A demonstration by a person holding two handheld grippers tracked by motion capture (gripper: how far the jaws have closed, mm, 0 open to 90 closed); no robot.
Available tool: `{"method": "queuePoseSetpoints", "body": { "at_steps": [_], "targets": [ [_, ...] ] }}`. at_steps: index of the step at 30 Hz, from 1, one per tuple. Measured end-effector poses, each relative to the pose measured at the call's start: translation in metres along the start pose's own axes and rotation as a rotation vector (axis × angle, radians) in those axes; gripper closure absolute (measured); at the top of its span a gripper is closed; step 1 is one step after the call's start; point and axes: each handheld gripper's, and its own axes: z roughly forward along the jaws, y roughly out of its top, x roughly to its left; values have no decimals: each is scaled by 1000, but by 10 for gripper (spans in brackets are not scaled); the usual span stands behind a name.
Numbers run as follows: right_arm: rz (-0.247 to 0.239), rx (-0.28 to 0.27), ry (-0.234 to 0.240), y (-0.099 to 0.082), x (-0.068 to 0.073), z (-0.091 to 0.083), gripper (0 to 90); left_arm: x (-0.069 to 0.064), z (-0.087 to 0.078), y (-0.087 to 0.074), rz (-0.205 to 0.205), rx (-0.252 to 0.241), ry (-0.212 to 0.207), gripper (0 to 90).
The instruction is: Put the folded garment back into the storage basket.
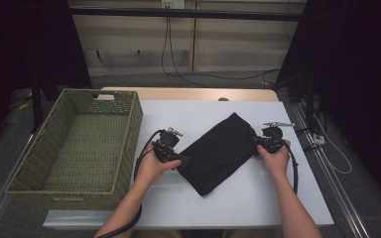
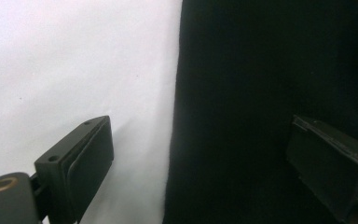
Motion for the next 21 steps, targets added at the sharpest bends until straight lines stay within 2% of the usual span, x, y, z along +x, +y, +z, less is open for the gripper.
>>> {"method": "queuePoseSetpoints", "body": {
  "at_steps": [3,7,21],
  "targets": [
    [4,5,7,0,-1,0,754,0,1,-1,-5,-3,17,77],
    [0,4,6,0,-1,0,753,-1,2,-3,-7,-4,19,80],
    [-5,3,4,0,-1,0,752,-2,3,-6,19,-2,52,138]
  ]
}}
